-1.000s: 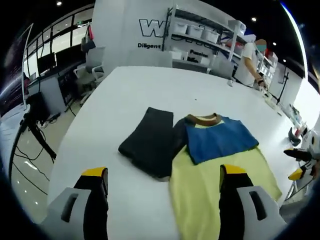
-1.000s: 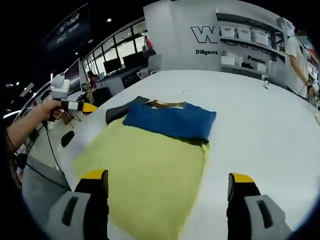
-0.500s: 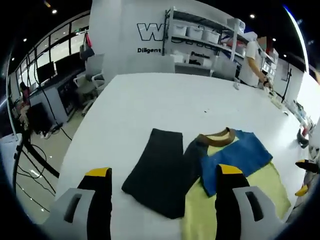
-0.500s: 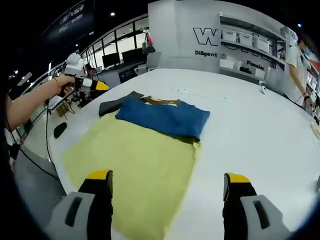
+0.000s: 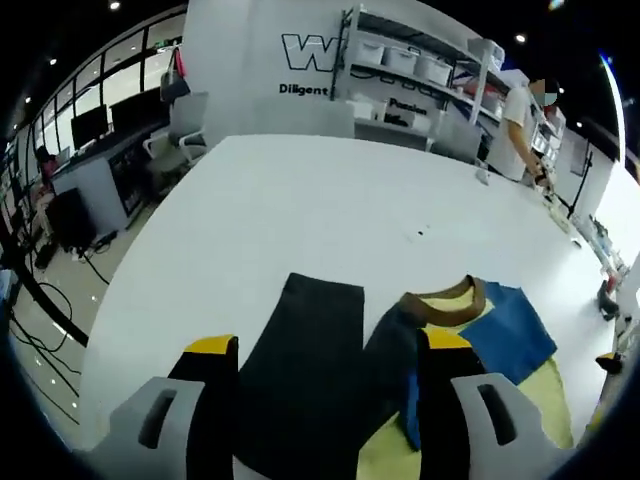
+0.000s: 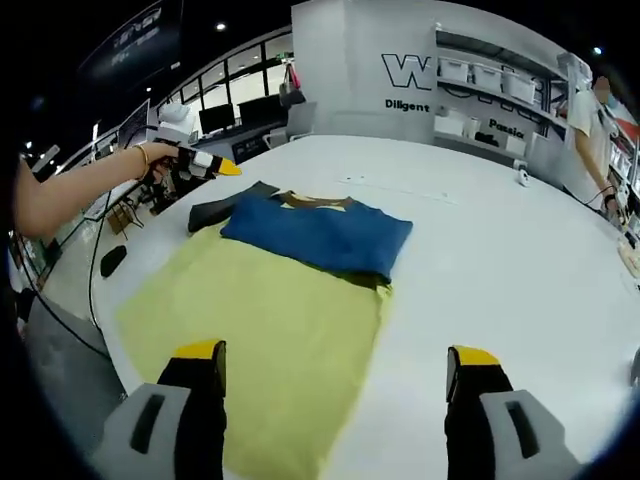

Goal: Fold the garment on the visible template until the final outline fits inside the template.

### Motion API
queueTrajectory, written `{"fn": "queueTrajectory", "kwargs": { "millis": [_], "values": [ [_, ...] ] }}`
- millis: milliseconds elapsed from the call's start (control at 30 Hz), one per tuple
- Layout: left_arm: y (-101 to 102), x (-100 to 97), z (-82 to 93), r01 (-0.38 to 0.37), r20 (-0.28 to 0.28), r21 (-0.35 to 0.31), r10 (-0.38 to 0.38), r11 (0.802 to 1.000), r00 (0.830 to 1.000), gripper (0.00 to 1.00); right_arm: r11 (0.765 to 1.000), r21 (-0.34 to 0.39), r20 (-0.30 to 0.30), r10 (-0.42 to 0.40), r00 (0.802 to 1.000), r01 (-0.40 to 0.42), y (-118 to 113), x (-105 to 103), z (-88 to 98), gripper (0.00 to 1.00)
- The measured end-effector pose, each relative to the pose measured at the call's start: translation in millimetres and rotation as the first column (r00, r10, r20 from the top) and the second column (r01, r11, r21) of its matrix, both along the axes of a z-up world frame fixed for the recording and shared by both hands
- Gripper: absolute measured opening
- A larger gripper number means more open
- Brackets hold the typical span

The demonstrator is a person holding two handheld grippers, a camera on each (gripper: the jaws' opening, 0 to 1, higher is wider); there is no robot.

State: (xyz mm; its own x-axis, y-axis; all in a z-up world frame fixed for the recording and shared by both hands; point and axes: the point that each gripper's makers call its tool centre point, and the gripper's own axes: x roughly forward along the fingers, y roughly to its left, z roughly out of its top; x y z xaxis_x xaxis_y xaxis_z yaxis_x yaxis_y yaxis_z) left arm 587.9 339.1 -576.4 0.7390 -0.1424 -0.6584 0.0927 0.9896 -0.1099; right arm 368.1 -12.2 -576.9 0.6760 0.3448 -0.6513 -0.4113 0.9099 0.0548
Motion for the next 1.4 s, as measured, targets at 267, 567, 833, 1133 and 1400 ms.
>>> {"fn": "queueTrajectory", "kwargs": {
  "millis": [267,567,833,1133,1400],
  "values": [
    [-8.7,26.5,-22.3,0.028,-0.026,0.030,-0.027,0.999,0.999,0.60,1.000,-0.007,-0.008,-0.011,1.000,0.010,-3.6,0.9,-4.7,0.90],
    [-13.3,40.9,-48.0,0.059,-0.065,0.077,-0.054,0.995,0.996,0.57,1.000,-0.023,-0.018,-0.022,1.000,0.022,-10.1,0.7,-10.9,0.90],
    [-7.6,58.0,-61.2,0.058,-0.087,0.106,-0.049,0.993,0.995,0.53,0.999,-0.027,-0.036,-0.036,0.999,0.035,-12.9,-1.7,-17.8,0.89],
    [-4.5,69.4,-63.4,0.089,-0.102,0.160,-0.073,0.983,0.992,0.49,0.999,-0.017,-0.029,-0.033,0.999,0.033,-10.2,-1.1,-16.1,0.89],
    [2.4,70.1,-62.2,0.097,-0.105,0.189,-0.079,0.977,0.991,0.22,0.999,-0.023,-0.025,-0.040,0.999,0.039,-11.7,-1.1,-15.0,0.88]
  ]
}}
